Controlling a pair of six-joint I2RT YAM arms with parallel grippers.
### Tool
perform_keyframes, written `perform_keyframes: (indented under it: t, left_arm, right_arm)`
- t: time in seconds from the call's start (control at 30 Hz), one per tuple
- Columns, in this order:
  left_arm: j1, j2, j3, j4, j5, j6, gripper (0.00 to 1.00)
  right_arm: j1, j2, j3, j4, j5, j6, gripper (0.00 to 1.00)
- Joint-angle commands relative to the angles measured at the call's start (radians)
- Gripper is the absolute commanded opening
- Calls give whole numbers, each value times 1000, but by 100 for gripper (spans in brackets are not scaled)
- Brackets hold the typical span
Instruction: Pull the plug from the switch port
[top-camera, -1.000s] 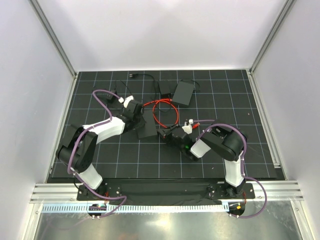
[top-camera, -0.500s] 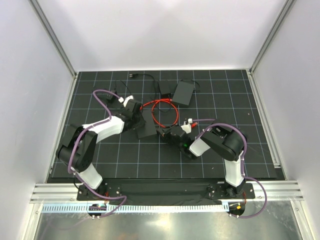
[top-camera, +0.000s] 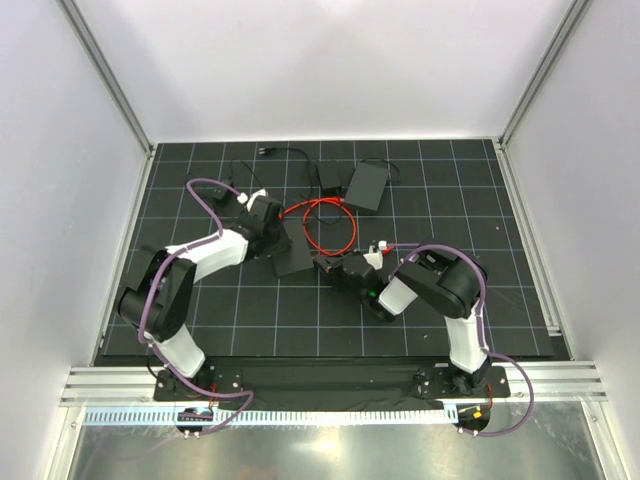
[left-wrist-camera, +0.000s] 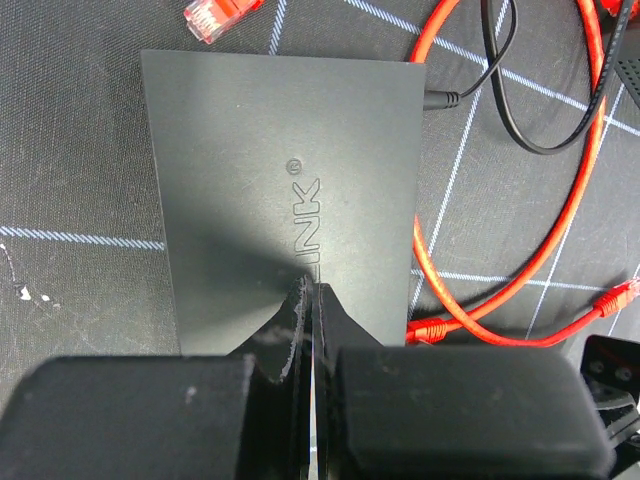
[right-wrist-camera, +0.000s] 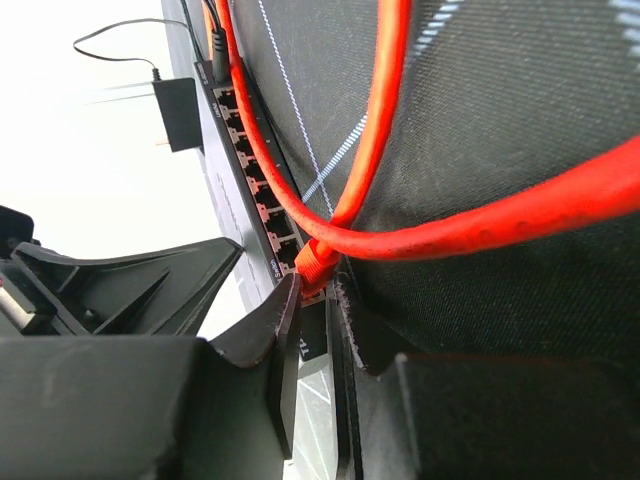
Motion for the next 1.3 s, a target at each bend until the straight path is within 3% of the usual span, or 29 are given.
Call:
perform_keyframes:
  t: [0.0,0.2,0.37,0.6,0.93,1.07,1.17,1.27]
  left_arm:
    - [5,30,8,-59,12,23,0]
    - [8,56,24,-86,4,18,0]
    - [34,126,75,-129,85,21,0]
    - [46,100,46,-102,107,18,0]
    - [14,67,29,-45,134,46,0]
    - [-46,-11,-6,6,27,93,0]
    - [-81,-35,-9,35,-7,112,3]
    - [-89,-56,-3,56,-33,130,14]
  right_arm:
    - [-14,44,-23,3,65,3,1]
    - [-25,22,-28,-40,89,-4,1]
    - [-29,-63,-14,-173,148,-63,1]
    - [-32,-93,10,-249,159,-152,1]
    - [-23,-67,-66,-66,104,-183,1]
    - [-12,-100,-68,-86,61,-251,1]
    - [-9,-116,-65,-108,21,-301,1]
    - [-8,-114,-55,-106,-8,-340,1]
